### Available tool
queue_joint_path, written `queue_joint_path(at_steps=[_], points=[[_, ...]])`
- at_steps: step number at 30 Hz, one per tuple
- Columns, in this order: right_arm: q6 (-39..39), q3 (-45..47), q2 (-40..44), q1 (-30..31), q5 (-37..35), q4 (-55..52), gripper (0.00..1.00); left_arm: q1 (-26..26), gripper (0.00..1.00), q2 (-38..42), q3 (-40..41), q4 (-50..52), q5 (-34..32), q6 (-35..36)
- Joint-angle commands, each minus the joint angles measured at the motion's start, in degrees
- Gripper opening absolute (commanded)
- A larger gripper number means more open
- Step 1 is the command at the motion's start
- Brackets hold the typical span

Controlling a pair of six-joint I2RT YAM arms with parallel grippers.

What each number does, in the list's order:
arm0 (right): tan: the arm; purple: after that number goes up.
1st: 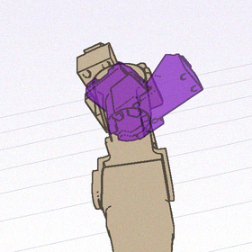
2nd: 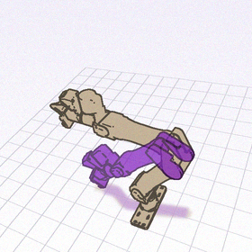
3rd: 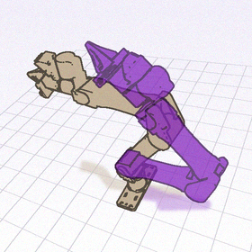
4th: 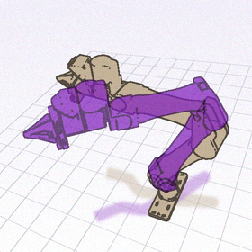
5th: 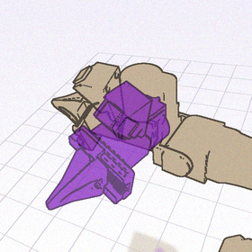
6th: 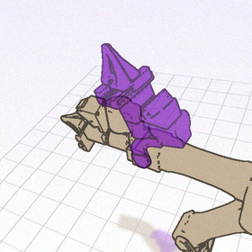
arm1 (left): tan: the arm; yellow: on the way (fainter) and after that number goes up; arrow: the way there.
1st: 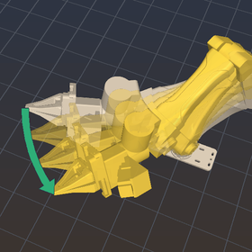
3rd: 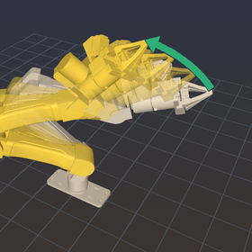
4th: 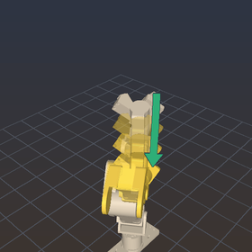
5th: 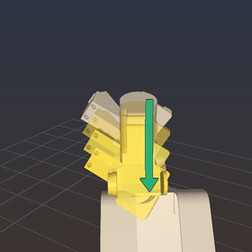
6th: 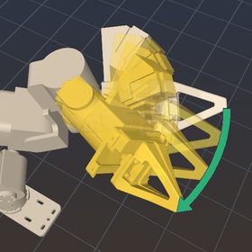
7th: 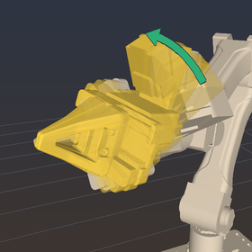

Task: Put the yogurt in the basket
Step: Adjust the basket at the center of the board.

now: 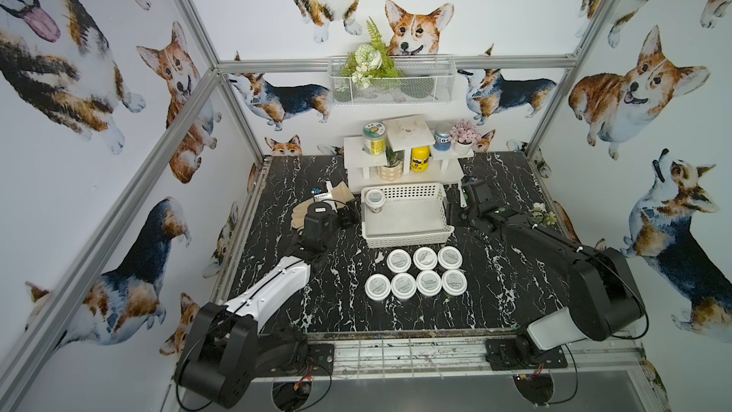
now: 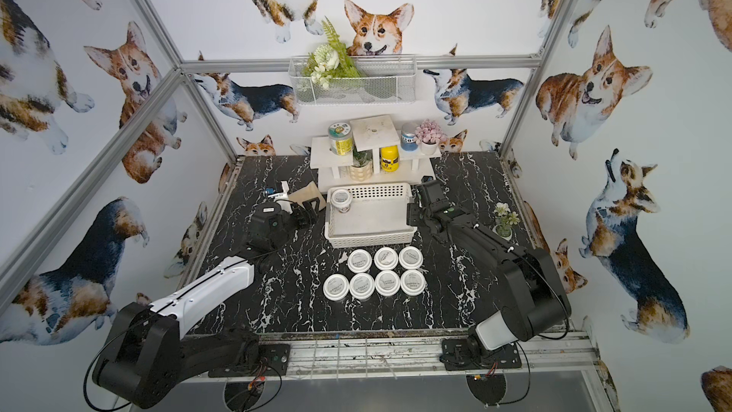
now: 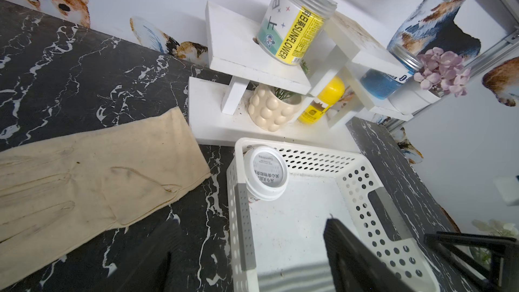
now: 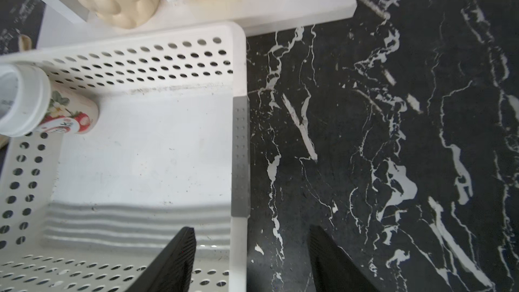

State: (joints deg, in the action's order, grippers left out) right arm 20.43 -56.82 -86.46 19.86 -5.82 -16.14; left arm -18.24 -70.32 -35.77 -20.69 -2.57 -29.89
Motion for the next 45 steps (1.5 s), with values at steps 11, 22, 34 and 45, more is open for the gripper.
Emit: queue_joint_path(at_steps=[11,22,34,45], points=[[-1.59,0.55,-0.07,0.00,-1.85,-5.92,0.67,0.31,0.85,-0.38,-0.06,-1.85,1.05,-0.27],[-1.31,3.29,3.57,0.54,-1.91,-7.17,0.68,0.31,0.85,-0.34,0.02,-1.99,0.99,-0.42],[-0.17,5.39,3.83,2.33,-2.85,-7.53,0.68,0.31,0.85,-0.43,0.04,-1.90,1.07,-0.37],[0.61,4.66,5.43,3.77,-4.52,-9.55,0.69,0.40,0.85,-0.25,0.22,-2.12,1.07,-0.52]])
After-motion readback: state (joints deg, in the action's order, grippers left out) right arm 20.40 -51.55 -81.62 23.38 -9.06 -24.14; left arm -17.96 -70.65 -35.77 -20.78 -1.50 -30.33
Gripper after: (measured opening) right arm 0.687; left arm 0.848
